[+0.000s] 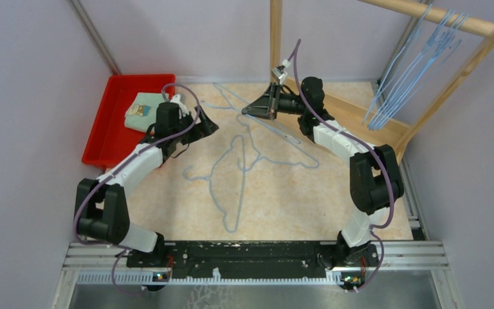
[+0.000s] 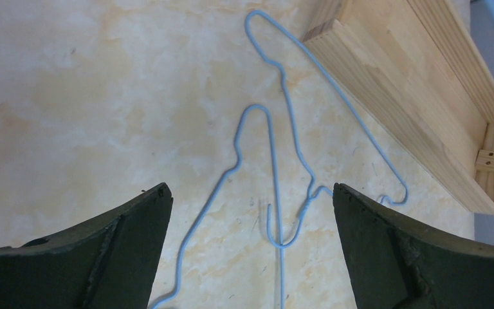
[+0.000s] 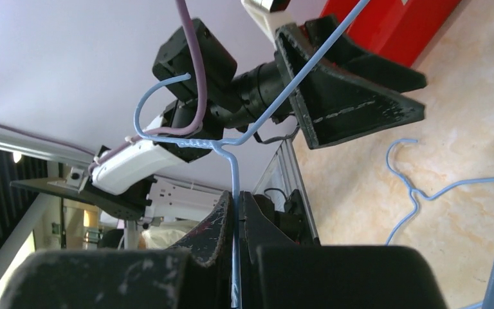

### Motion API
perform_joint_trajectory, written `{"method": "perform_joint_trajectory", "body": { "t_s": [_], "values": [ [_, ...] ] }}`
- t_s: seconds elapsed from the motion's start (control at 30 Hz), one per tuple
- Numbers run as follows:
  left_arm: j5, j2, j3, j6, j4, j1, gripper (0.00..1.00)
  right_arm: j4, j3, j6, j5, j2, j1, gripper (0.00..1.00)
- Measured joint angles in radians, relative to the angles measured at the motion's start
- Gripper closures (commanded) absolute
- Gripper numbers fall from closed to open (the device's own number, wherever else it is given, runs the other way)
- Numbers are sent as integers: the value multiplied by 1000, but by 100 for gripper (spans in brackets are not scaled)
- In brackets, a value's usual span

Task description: Organize the hangers

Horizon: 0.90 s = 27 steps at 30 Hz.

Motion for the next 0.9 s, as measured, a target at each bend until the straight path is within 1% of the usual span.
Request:
{"method": "perform_joint_trajectory", "body": {
  "t_s": [0.27, 0.67, 0.9],
  "values": [
    [12, 100, 116, -8, 26, -34, 0, -67, 11, -55, -8, 2, 59, 100],
    [39, 170, 200, -12, 24, -38, 0, -384, 77, -321, 21, 21, 140, 100],
    [59, 175, 258, -34, 25, -46, 0, -463, 122, -403, 45, 66, 159, 100]
  ]
}}
